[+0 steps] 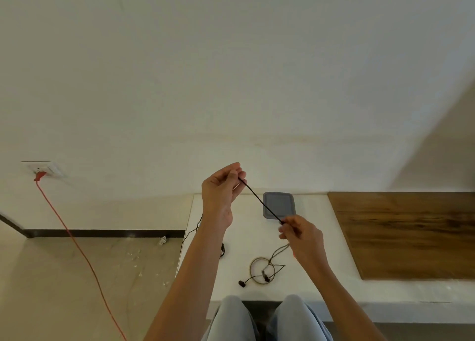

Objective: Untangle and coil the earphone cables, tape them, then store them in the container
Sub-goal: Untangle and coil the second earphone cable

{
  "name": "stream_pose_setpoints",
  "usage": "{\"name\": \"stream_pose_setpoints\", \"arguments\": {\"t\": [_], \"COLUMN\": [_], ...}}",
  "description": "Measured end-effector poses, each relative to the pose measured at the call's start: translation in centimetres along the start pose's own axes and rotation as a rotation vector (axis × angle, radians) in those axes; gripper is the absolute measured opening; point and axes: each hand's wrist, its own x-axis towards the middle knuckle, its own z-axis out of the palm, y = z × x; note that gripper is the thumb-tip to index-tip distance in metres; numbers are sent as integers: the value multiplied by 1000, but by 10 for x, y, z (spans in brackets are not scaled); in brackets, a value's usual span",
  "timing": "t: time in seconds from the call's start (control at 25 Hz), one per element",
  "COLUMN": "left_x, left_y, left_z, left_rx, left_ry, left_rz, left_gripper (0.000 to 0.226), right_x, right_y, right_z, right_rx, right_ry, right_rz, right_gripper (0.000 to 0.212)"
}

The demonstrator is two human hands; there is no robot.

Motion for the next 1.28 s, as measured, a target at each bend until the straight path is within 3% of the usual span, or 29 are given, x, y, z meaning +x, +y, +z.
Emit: {"name": "stream_pose_setpoints", "arguments": {"t": [0.2, 0.32, 0.44, 0.6, 0.68, 0.8, 1.04, 1.16, 1.2, 1.28], "left_x": [-1, -13, -20, -15, -10, -1, 0, -2, -5, -10], "left_y": [1, -12, -25, -23, -17, -8, -13, -22, -26, -34], "left_z": [-3, 8, 15, 8, 0, -14, -18, -14, -11, -4], "left_rx": [-54, 8, 110, 142, 14, -163, -245, -229, -208, -165], "left_ry": [21, -29, -41, 11, 62, 127, 200, 188, 162, 112], "left_rz": [39, 1, 27, 53, 27, -9, -33, -56, -74, -107], "left_gripper": [17, 17, 17, 18, 17, 15, 14, 17, 17, 17], "right_x": [8, 12, 10, 19, 24, 30, 37, 37, 37, 31], "right_y": [48, 0, -67, -82, -70, -35, 47, 47, 36, -1], "right_z": [-12, -3, 5, -4, -16, -38, -53, -39, -30, -6], "right_rx": [-269, -67, 181, -8, -30, -63, -223, -341, -332, -180], "right_ry": [48, -31, -184, -80, -64, -3, 189, 123, 55, -92], "right_rz": [287, 108, -97, -261, -260, -117, 329, 478, 422, 141], "right_gripper": [16, 39, 35, 16, 22, 26, 23, 33, 41, 45]}}
